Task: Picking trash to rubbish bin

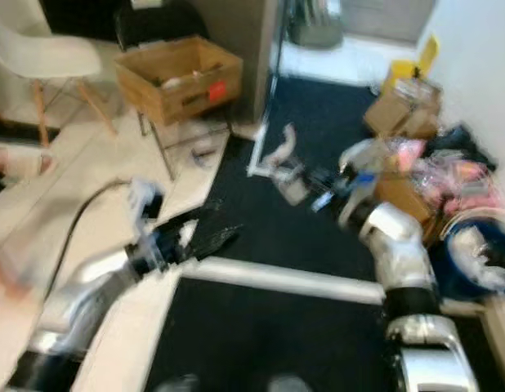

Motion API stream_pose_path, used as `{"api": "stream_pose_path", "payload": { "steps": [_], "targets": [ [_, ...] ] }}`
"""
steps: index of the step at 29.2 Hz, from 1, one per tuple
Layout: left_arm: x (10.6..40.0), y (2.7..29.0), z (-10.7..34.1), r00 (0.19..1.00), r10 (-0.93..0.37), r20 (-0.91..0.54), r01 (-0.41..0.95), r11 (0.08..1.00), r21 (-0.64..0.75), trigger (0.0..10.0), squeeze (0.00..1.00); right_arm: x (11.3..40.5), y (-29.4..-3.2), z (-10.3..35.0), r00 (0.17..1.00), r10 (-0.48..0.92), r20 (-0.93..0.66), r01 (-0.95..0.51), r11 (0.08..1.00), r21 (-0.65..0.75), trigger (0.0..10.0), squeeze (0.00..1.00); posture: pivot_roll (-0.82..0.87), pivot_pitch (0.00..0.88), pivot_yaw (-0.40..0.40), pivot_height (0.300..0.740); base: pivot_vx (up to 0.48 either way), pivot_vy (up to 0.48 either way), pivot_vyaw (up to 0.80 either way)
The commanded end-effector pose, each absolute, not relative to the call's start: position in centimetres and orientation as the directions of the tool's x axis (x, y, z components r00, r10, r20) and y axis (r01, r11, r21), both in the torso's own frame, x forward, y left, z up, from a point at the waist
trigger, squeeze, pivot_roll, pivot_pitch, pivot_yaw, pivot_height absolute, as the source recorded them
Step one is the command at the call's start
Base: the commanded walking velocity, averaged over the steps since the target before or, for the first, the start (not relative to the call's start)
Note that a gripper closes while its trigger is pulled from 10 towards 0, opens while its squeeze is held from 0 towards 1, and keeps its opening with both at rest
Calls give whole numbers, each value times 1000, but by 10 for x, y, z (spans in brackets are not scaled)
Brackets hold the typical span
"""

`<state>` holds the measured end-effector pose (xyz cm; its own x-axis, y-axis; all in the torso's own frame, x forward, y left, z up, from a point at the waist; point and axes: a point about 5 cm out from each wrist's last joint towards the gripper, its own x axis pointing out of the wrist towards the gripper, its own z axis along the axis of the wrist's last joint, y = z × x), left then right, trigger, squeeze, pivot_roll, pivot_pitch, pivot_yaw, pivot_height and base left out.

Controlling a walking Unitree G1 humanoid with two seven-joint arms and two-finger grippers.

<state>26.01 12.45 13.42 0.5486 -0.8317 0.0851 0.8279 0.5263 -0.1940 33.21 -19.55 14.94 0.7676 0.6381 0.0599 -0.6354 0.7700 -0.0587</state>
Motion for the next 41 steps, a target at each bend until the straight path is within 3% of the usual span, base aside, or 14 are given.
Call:
{"api": "stream_pose_path", "payload": {
  "steps": [1, 14, 22, 41],
  "targets": [
    [259, 123, 132, 544, -836, 75, 830, 523, -192, 10000, 0, 331, -199, 149, 773, 632, 53, -629, 775, -60, 10000, 0, -41, 0, -41, 740, 364, 0, 0],
    [260, 122, 131, 544, -836, 75, 831, 524, -186, 10000, 0, 331, -199, 147, 772, 635, 31, -633, 772, -58, 10000, 0, -41, 0, -42, 740, 368, 0, 0],
    [260, 122, 131, 544, -836, 75, 831, 525, -184, 10000, 0, 331, -198, 146, 770, 638, 26, -636, 770, -56, 10000, 0, -41, 0, -41, 740, 369, 0, -800],
    [260, 122, 131, 542, -837, 75, 834, 523, -176, 10000, 0, 327, -195, 149, 733, 678, 51, -676, 735, -50, 10000, 0, -41, 0, -42, 740, 371, 0, 0]
  ]
}}
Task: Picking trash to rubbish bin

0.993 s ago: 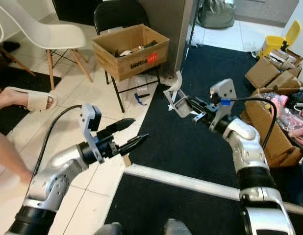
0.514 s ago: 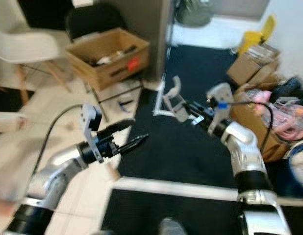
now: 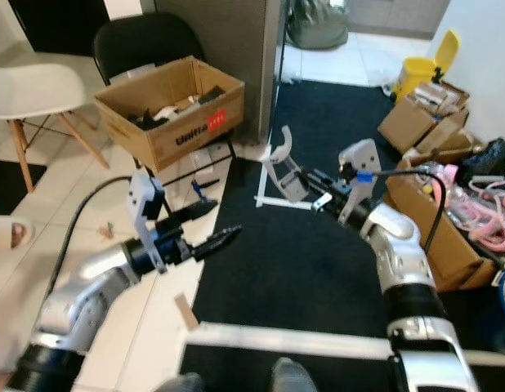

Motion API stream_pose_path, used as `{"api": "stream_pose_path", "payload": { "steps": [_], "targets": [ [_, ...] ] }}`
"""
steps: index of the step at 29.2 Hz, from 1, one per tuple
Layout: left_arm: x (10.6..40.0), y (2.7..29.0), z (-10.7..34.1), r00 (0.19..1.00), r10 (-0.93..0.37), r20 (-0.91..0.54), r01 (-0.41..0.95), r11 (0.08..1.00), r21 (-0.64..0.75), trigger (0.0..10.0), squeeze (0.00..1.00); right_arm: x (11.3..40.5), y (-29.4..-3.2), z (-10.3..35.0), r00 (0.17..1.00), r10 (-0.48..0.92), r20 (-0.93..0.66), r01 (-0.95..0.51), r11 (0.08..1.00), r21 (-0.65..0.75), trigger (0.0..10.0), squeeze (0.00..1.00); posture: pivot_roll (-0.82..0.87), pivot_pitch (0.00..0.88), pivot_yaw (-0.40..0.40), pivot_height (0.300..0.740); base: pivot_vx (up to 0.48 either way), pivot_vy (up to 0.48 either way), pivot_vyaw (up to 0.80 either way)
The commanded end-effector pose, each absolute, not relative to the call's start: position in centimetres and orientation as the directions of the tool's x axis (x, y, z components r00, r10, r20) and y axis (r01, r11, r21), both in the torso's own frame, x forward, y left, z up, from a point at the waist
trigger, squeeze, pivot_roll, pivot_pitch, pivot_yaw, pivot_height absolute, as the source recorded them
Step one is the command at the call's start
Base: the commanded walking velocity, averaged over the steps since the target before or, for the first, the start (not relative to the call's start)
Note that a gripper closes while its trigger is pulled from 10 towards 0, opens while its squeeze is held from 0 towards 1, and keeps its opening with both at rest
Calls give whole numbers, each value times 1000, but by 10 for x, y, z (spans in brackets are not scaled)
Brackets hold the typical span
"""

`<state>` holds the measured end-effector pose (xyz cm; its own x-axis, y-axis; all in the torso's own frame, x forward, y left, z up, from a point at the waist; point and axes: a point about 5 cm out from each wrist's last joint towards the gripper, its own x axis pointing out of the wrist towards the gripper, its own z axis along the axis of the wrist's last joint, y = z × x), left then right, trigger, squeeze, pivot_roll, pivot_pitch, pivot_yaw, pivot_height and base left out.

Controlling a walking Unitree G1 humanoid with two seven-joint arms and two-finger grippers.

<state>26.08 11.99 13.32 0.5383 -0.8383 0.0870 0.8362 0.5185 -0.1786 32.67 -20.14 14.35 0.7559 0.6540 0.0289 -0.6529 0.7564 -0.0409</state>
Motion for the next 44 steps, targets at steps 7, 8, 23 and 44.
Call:
{"api": "stream_pose_path", "payload": {
  "steps": [7, 8, 23, 44],
  "targets": [
    [260, 122, 130, 540, -838, 75, 835, 522, -174, 10000, 0, 325, -196, 150, 722, 689, 61, -688, 724, -39, 10000, 0, -41, 0, -42, 740, 374, 0, 164],
    [260, 122, 130, 540, -839, 75, 835, 522, -174, 10000, 0, 325, -197, 150, 724, 687, 62, -686, 727, -40, 10000, 0, -41, 0, -42, 740, 375, 0, 613],
    [260, 121, 129, 536, -841, 72, 838, 519, -170, 10000, 0, 327, -195, 149, 741, 670, 53, -669, 743, -40, 10000, 0, -40, 0, -43, 740, 377, 0, 103],
    [260, 119, 129, 533, -843, 74, 840, 517, -164, 10000, 0, 325, -194, 149, 718, 693, 60, -693, 720, -30, 10000, 0, -40, 0, -44, 740, 382, 0, 0]
  ]
}}
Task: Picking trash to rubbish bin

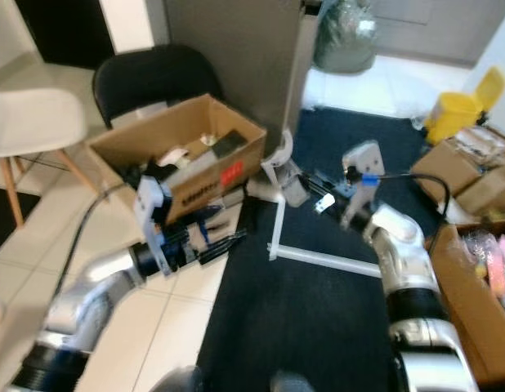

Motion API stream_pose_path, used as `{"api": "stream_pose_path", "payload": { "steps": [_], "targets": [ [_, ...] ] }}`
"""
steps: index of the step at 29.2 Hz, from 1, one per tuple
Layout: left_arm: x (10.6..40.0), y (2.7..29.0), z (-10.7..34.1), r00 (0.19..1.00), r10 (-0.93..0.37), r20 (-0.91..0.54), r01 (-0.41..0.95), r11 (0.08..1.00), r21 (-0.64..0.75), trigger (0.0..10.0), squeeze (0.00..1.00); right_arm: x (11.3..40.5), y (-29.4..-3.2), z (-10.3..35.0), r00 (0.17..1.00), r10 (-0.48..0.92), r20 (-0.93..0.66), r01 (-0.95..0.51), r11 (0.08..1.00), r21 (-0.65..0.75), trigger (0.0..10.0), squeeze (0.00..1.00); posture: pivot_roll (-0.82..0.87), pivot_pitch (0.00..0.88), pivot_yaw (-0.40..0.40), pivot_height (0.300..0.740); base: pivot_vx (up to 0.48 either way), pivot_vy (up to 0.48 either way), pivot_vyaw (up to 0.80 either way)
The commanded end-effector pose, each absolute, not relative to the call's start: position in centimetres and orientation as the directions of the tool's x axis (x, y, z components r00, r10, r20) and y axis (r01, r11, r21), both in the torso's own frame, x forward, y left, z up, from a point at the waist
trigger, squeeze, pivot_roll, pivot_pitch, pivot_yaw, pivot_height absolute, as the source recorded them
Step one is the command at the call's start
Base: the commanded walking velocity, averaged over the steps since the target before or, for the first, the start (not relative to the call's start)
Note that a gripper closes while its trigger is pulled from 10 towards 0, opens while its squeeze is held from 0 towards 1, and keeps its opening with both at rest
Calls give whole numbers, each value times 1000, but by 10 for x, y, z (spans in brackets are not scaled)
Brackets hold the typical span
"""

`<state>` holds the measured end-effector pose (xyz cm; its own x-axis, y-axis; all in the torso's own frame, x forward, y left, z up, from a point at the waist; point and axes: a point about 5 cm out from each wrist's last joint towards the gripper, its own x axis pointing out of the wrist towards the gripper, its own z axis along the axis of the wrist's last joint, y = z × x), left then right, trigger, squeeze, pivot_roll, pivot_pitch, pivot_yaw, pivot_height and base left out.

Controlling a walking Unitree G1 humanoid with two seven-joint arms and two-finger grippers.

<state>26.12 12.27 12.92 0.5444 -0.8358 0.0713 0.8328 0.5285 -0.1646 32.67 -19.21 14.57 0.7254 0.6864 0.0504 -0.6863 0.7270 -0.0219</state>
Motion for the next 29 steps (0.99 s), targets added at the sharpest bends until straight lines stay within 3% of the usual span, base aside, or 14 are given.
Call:
{"api": "stream_pose_path", "payload": {
  "steps": [1, 7, 29],
  "targets": [
    [260, 119, 129, 533, -843, 74, 840, 517, -163, 10000, 0, 324, -194, 150, 705, 707, 63, -707, 707, -23, 10000, 0, -37, 0, -43, 740, 386, 0, 531],
    [260, 120, 129, 534, -842, 73, 840, 519, -161, 10000, 0, 323, -194, 150, 699, 713, 62, -713, 701, -23, 10000, 0, -38, 0, -42, 740, 386, 0, 689],
    [259, 121, 130, 538, -840, 69, 838, 524, -152, 10000, 0, 328, -196, 149, 738, 675, 20, -673, 737, -63, 10000, 0, -34, 0, -44, 740, 386, 0, 0]
  ]
}}
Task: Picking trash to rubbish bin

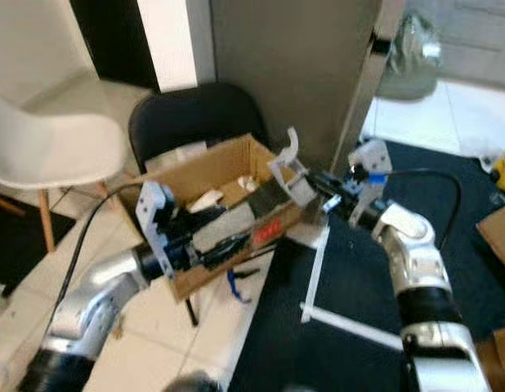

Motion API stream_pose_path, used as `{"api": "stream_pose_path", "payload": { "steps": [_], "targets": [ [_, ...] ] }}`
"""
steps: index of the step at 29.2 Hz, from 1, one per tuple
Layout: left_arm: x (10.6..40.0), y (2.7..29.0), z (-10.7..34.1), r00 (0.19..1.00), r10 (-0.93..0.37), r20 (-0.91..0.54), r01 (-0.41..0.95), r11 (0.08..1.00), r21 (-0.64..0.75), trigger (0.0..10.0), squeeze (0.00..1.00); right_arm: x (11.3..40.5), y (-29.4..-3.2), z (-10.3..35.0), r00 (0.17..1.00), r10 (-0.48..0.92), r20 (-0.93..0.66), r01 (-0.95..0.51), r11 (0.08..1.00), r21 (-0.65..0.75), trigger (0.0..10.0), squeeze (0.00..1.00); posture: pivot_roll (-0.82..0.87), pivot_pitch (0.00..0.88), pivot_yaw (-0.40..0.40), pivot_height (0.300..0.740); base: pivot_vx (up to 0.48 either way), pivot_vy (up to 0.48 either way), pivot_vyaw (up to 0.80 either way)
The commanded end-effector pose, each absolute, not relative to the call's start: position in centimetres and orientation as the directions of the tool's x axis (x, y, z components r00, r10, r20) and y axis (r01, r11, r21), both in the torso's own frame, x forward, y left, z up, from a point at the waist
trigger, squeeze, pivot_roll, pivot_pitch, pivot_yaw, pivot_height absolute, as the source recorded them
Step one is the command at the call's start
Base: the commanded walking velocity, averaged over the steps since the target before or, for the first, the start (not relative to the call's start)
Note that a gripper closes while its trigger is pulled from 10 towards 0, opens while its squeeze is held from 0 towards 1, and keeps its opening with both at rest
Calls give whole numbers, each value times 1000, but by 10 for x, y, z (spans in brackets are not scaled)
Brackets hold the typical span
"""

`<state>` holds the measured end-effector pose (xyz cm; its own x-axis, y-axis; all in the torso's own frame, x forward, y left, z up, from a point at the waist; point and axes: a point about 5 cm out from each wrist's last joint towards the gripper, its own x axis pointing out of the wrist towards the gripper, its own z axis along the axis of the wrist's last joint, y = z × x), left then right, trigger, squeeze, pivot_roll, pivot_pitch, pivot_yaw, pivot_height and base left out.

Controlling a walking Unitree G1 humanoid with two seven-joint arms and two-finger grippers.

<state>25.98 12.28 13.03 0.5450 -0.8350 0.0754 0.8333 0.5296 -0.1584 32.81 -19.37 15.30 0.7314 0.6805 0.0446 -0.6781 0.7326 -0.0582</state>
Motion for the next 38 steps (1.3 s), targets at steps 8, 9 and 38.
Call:
{"api": "stream_pose_path", "payload": {
  "steps": [8, 9, 38],
  "targets": [
    [258, 120, 130, 538, -840, 63, 838, 526, -147, 10000, 0, 327, -192, 152, 717, 697, 12, -694, 715, -88, 10000, 0, -32, 0, -46, 740, 385, 0, 0],
    [258, 120, 130, 538, -840, 63, 838, 526, -147, 10000, 0, 327, -192, 152, 717, 697, 12, -694, 715, -88, 10000, 0, -32, 0, -46, 740, 382, 0, 0],
    [256, 124, 127, 529, -849, 21, 842, 521, -144, 10000, 0, 316, -190, 135, 631, 745, -215, -774, 587, -239, 10000, 0, -26, 0, -52, 740, 115, 0, 212]
  ]
}}
